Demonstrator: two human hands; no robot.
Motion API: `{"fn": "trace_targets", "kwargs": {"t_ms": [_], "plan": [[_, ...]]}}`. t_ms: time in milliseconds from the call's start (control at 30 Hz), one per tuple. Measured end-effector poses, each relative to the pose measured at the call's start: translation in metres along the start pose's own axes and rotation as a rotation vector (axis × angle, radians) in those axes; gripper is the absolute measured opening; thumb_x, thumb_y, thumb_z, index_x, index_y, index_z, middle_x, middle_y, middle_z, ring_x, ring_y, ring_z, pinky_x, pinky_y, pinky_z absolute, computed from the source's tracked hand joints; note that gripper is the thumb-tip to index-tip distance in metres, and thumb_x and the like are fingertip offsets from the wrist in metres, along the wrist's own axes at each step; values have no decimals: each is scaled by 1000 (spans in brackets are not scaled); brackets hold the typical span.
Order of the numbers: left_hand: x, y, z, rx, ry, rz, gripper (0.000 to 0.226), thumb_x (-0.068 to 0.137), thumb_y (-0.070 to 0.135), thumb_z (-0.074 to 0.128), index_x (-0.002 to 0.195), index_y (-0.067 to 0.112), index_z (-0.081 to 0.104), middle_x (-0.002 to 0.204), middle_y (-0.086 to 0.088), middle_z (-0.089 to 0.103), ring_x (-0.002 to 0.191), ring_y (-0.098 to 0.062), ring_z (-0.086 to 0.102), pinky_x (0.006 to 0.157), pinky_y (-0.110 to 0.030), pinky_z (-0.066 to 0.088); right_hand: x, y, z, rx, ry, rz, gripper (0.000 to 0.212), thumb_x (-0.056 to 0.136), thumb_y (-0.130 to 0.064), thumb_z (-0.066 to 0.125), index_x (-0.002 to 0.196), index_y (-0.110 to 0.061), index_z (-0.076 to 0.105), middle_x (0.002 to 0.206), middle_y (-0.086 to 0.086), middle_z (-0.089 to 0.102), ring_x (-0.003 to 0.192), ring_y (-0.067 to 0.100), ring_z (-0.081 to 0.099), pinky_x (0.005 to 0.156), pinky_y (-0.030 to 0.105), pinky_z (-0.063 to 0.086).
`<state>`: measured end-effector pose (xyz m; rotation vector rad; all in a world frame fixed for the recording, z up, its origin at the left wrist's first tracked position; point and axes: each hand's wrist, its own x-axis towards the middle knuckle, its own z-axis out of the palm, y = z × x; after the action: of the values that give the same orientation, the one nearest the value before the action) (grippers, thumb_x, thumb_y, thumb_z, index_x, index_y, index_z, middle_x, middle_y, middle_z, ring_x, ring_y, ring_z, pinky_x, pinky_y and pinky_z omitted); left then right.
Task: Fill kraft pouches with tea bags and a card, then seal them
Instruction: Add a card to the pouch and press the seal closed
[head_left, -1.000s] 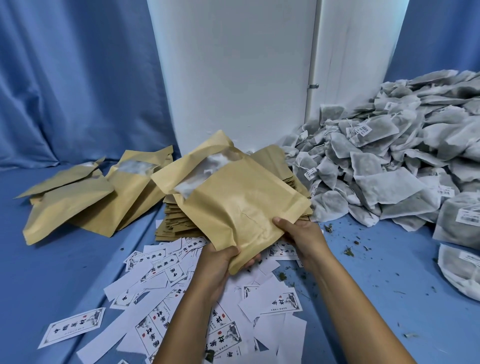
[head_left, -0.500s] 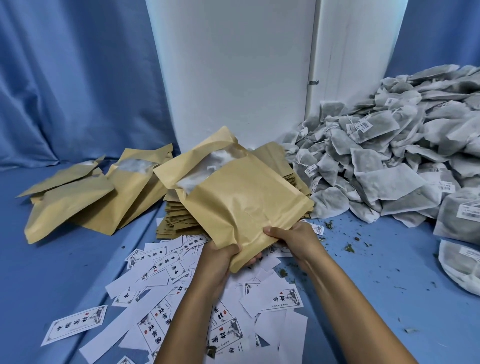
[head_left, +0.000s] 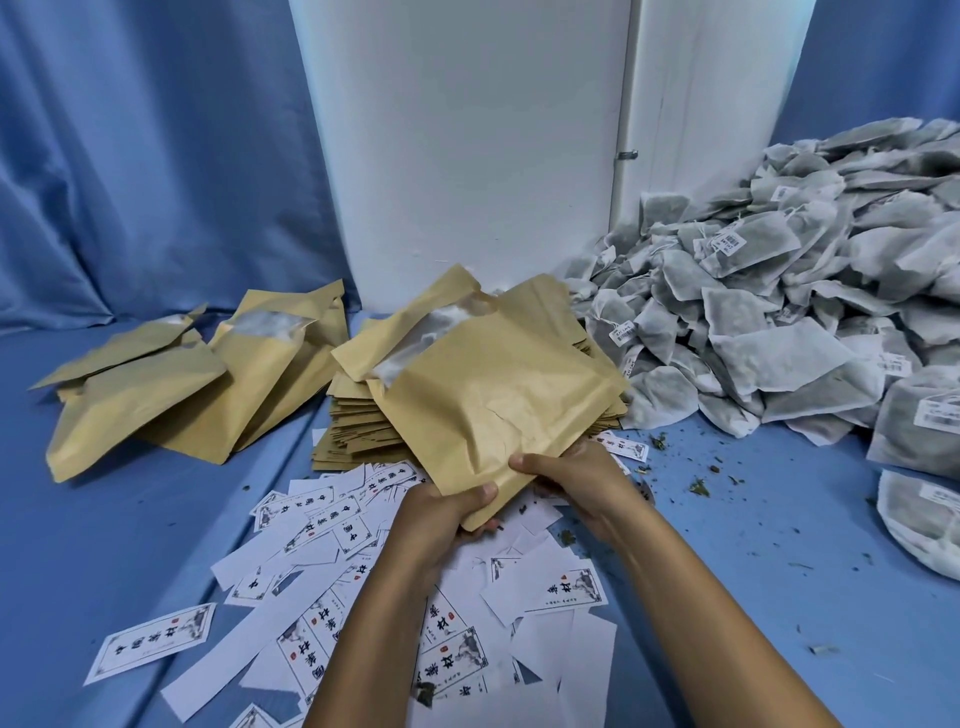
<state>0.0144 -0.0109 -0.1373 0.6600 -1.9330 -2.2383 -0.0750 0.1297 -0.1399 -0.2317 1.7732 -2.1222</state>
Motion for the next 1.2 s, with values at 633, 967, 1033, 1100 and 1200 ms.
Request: {"fn": "trace_targets", "kwargs": {"t_ms": [633, 967, 1033, 1100, 1200], "plan": [[-4, 3, 6, 262, 0, 69, 29, 97, 20, 51, 84, -2, 64, 56, -11, 65, 39, -18, 54, 38, -18, 36, -6, 10, 15, 19, -174, -49, 27, 67, 4, 78, 90, 1, 65, 84, 20, 71, 74, 33, 68, 74, 42, 55], [-1, 4, -2, 448, 53, 147, 16, 91, 17, 61, 76, 16, 63, 50, 2, 55, 39, -4, 48, 42, -14, 36, -1, 4, 6, 111, -22, -29, 26, 72, 8, 74, 95, -1, 65, 86, 7, 73, 72, 15, 71, 57, 19, 52], [1, 4, -2, 492, 94, 158, 16, 90, 17, 63, 74, 17, 62, 55, 4, 55, 47, -8, 50, 48, -20, 37, -1, 3, 7, 100, 4, -69, 25, 71, 8, 74, 94, 1, 66, 87, 8, 74, 77, 17, 72, 60, 20, 54], [3, 5, -2, 555, 124, 169, 15, 90, 19, 63, 75, 16, 61, 64, 2, 57, 57, -12, 52, 54, -24, 38, -1, 3, 7, 99, 23, -61, 28, 72, 7, 74, 98, 3, 66, 92, 10, 74, 82, 21, 72, 66, 23, 56], [3, 4, -7, 634, 159, 167, 20, 90, 23, 62, 85, 4, 61, 82, -12, 65, 70, -20, 56, 62, -27, 40, 5, -3, -4, 173, 143, -14, 26, 76, 0, 74, 100, 4, 64, 98, 15, 72, 89, 27, 70, 82, 32, 55]]}}
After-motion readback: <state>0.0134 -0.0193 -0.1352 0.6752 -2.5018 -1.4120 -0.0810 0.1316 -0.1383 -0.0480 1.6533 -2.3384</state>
